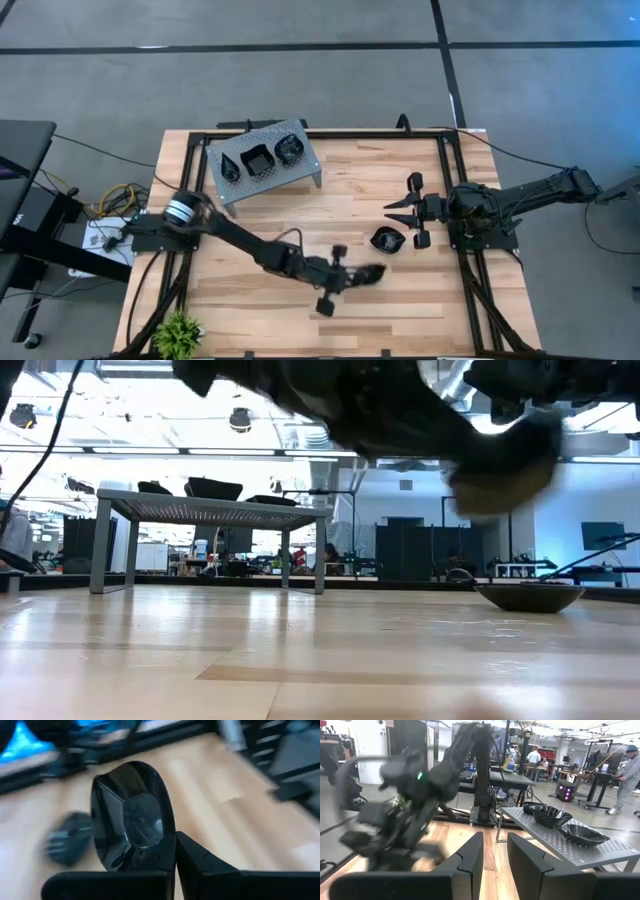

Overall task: Pick & Place Mini shaped plates
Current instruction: Stack the black leaf plate on top of the black leaf plate on the shelf

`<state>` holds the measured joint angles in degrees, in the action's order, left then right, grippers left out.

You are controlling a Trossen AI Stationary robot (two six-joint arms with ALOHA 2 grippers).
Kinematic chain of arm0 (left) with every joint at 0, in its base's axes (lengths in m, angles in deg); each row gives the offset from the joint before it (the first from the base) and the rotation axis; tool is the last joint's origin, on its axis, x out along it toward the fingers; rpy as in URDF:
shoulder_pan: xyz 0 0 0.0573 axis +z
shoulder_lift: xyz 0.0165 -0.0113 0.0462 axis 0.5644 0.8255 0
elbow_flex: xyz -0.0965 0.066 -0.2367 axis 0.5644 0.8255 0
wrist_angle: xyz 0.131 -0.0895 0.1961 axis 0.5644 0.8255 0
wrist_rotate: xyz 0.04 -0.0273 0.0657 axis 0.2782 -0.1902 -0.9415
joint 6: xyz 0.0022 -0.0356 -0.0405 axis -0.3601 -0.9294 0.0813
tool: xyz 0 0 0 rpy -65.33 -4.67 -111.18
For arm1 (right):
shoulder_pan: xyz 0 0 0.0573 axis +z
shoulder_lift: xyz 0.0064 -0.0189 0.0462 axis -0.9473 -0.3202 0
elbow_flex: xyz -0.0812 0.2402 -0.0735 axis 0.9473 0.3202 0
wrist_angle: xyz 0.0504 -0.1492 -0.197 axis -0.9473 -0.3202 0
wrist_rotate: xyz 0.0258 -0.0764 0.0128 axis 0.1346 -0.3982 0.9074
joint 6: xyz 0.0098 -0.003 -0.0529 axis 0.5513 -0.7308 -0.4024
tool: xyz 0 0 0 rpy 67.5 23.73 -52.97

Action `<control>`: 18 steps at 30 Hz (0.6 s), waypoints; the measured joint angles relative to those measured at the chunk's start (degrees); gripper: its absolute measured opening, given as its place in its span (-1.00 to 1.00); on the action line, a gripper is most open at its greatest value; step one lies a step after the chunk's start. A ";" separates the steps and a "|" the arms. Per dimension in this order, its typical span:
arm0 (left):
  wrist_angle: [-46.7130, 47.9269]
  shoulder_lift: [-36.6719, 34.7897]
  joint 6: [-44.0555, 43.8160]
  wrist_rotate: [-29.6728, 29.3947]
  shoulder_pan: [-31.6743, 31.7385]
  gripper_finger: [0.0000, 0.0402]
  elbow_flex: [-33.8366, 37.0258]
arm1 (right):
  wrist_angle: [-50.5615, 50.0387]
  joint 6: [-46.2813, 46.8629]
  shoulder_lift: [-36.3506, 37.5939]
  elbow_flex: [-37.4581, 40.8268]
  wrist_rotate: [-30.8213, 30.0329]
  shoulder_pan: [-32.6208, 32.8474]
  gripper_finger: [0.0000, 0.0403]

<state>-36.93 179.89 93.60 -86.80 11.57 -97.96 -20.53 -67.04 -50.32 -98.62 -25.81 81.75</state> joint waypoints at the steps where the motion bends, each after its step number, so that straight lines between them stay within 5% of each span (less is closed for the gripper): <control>1: 2.53 -1.93 0.73 -2.13 0.42 -0.96 0.00 | 0.02 0.16 0.01 0.00 0.00 -0.01 -0.59; 6: 16.81 -12.32 0.12 -9.37 4.97 -0.95 0.04 | -0.34 0.19 0.01 0.00 0.00 0.05 -0.59; 18: 36.11 -25.50 -5.34 -11.69 23.86 -0.95 0.04 | -1.31 1.70 0.01 0.00 0.00 0.05 -0.59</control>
<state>-0.82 154.38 88.26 -98.49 35.43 -97.92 -21.85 -65.34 -50.31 -98.62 -25.81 81.80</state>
